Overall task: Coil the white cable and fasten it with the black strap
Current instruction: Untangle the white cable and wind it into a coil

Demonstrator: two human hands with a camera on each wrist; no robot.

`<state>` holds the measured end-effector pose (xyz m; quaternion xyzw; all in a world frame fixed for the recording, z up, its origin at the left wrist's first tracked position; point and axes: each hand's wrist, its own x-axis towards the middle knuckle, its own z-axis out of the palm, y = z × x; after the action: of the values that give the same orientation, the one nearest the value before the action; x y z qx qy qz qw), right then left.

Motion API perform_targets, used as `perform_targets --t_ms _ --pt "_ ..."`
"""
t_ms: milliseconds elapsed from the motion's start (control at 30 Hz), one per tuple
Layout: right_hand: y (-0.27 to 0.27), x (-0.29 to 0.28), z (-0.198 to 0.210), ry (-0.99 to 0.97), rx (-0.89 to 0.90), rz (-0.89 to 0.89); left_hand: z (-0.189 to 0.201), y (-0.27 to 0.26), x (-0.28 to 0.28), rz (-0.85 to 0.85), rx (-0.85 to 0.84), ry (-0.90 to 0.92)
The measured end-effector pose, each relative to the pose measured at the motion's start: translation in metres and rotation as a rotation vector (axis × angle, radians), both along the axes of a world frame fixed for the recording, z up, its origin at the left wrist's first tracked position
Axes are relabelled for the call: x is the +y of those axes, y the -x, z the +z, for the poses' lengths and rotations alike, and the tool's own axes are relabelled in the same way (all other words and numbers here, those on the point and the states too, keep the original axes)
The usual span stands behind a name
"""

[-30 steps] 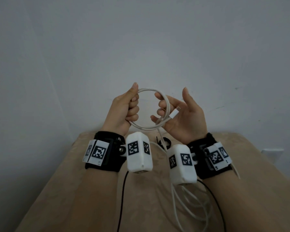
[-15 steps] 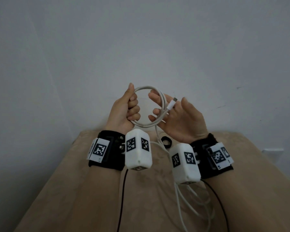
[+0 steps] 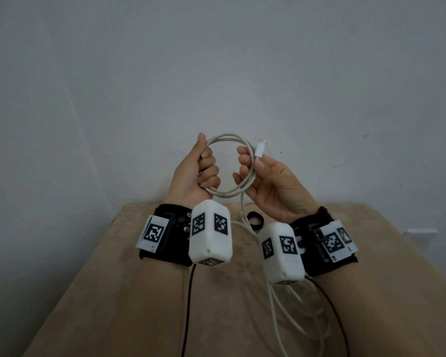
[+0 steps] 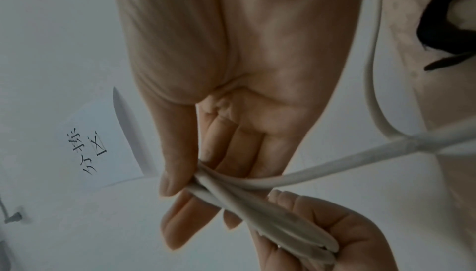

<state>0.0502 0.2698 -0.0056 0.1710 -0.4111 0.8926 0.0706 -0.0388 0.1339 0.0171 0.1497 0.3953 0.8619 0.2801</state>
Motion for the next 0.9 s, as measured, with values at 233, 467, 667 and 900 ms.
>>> perform_targets --t_ms 233,467,667,900 --pt "-0.003 0.005 0.003 -0.040 -0.122 -0.131 0.000 0.004 -0.008 -0.056 0.049 0.078" --pt "-0.003 0.006 0.003 -0.054 -0.156 -0.154 -0.002 0.006 -0.009 -0.131 0.046 0.044" --pt "-0.004 0.007 0.003 -0.008 -0.136 -0.141 -0.002 0.005 -0.010 -0.182 0.062 0.026" --pt "-0.007 0.012 0.005 -0.166 -0.187 -0.108 -0.001 0.003 -0.014 -0.040 0.254 0.361"
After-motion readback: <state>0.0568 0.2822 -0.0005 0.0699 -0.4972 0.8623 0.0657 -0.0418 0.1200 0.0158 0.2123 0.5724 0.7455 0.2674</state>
